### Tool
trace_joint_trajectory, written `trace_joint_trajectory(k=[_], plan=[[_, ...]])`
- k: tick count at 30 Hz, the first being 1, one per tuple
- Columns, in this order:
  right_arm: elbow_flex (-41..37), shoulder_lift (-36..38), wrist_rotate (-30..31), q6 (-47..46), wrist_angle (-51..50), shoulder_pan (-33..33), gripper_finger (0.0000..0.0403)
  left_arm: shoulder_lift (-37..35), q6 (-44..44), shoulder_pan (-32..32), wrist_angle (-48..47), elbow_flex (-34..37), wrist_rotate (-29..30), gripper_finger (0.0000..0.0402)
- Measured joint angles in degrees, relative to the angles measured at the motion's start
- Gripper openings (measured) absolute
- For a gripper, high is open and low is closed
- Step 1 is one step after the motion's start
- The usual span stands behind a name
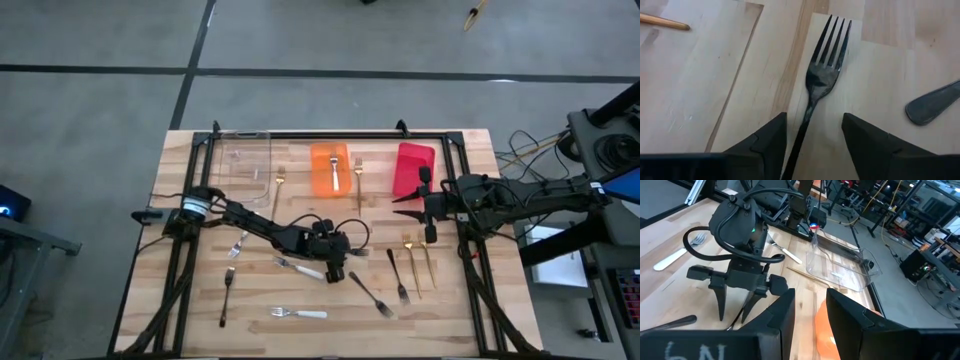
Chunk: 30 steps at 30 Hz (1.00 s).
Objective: Sort silverware by color (type)
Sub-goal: Put the top center black fork into the transparent bin
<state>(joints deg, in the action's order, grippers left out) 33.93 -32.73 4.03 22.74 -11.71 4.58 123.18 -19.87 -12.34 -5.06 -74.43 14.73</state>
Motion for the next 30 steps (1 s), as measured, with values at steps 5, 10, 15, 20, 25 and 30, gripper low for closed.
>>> trace_joint_trajectory(k=[5, 10, 15, 20, 25, 30], plan=[[0.0, 0.0, 0.0, 0.0, 0.0, 0.0, 0.0102, 0.1, 0.1, 0.0, -0.4, 0.0, -0.4, 0.0124], [0.0, 0.0, 0.0, 0.0, 0.0, 0.0, 0.0102, 0.1, 0.1, 0.0, -0.5, 0.0, -0.7, 0.0067], [0.0, 0.0, 0.0, 0.0, 0.0, 0.0, 0.0102, 0.1, -0.4, 0.1, -0.5, 0.1, -0.7, 0.0010], [0.0, 0.0, 0.0, 0.0, 0.0, 0.0, 0.0102, 0.1, -2.0, 0.1, -0.5, 0.1, -0.4, 0.0003], [0.0, 0.0, 0.0, 0.0, 0.0, 0.0, 0.0102, 0.1, -2.3, 0.1, -0.4, 0.1, 0.8, 0.0002], [0.0, 0.0, 0.0, 0.0, 0.0, 0.0, 0.0102, -0.4, -3.0, 0.1, -0.1, 0.2, 1.0, 0.0001]])
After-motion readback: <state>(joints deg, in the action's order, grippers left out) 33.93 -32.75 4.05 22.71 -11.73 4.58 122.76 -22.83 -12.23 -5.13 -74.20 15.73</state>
